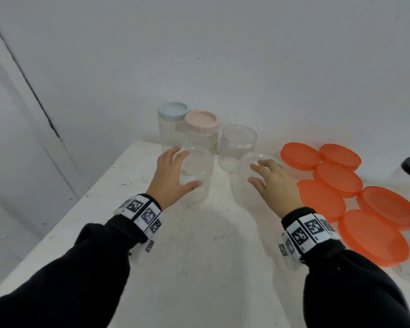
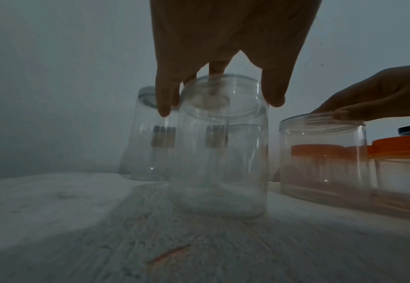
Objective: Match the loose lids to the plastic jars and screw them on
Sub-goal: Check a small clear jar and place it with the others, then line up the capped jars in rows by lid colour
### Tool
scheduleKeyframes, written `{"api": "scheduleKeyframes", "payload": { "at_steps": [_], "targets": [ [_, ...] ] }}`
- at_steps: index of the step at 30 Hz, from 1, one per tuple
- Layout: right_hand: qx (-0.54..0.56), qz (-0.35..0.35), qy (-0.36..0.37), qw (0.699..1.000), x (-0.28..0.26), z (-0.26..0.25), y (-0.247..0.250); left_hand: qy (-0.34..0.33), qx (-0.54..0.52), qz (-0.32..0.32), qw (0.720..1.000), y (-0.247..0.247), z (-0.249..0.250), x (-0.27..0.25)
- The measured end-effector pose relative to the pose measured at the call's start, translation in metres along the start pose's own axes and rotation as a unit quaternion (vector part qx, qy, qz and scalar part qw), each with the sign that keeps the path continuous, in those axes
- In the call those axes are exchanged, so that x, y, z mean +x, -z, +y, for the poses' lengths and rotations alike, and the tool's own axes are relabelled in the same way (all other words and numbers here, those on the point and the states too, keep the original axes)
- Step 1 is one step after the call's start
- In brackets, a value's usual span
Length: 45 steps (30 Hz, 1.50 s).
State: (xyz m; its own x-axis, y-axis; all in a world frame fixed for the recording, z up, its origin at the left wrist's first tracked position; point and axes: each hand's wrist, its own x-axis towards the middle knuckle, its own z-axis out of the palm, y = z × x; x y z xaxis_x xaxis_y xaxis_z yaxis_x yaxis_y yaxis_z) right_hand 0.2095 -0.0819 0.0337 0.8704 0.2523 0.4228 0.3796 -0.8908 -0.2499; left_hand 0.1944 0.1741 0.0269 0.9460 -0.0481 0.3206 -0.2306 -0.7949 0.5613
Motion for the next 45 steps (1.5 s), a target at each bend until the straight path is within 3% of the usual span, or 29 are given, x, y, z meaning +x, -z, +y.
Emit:
{"api": "scheduleKeyframes", "payload": {
  "at_steps": [3,6,10,21,32,35,38,41,45],
  "targets": [
    [-0.002,-0.013,-0.049,0.999,0.008,0.004,0.000,0.009,0.010,-0.016,1.000,-0.008,-0.002,0.009],
    [0.005,-0.010,-0.074,0.997,0.013,0.005,0.000,-0.038,0.001,0.004,0.999,-0.013,0.001,0.011],
    [0.018,-0.003,-0.097,0.995,0.013,0.003,-0.002,-0.085,-0.018,-0.026,0.996,-0.026,0.011,0.014],
    [0.031,-0.017,-0.122,0.992,0.016,0.007,0.000,-0.080,-0.044,-0.028,0.995,-0.057,0.032,0.039],
    [-0.028,-0.054,-0.147,0.987,0.024,0.011,0.005,-0.062,-0.042,-0.022,0.997,-0.069,0.046,0.044],
    [-0.030,-0.072,-0.145,0.986,0.025,0.009,0.007,-0.075,-0.026,-0.041,0.996,-0.066,0.041,0.042],
    [-0.037,-0.097,-0.158,0.982,0.027,0.005,0.012,-0.112,-0.021,-0.004,0.994,-0.056,0.035,0.030],
    [-0.014,-0.050,-0.159,0.986,0.028,-0.005,0.015,-0.127,-0.042,0.051,0.990,-0.038,0.021,0.017],
    [0.065,0.055,-0.111,0.990,0.033,-0.039,0.018,-0.088,-0.067,0.102,0.989,-0.006,-0.008,0.020]
  ]
}}
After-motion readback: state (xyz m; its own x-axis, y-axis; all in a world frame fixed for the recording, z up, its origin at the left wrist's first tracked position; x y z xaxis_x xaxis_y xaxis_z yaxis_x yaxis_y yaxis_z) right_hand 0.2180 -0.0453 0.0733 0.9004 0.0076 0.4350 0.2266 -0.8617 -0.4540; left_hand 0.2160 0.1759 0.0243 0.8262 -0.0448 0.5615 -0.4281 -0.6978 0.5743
